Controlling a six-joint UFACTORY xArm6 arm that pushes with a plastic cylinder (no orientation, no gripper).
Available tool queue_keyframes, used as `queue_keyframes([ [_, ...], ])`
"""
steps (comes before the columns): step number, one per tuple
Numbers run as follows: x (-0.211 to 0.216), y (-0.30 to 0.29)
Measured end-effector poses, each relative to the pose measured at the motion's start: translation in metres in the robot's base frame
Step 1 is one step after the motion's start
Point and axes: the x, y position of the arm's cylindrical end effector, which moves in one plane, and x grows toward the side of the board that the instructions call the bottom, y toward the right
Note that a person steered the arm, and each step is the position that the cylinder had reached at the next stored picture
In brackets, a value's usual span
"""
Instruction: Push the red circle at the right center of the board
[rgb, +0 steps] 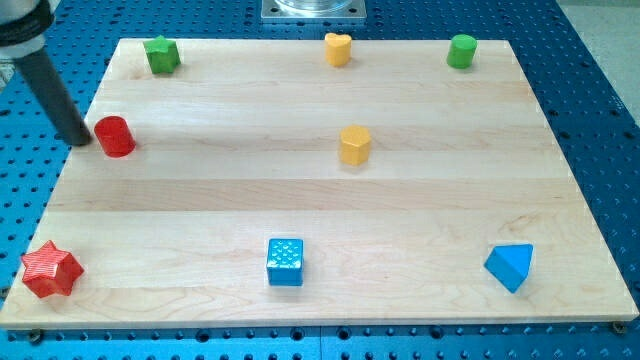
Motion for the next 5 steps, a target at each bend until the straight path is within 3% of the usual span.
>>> queue_keyframes([
  [1, -0.018, 0.036],
  [4, 0.011, -0.016],
  [5, 0.034, -0.003],
])
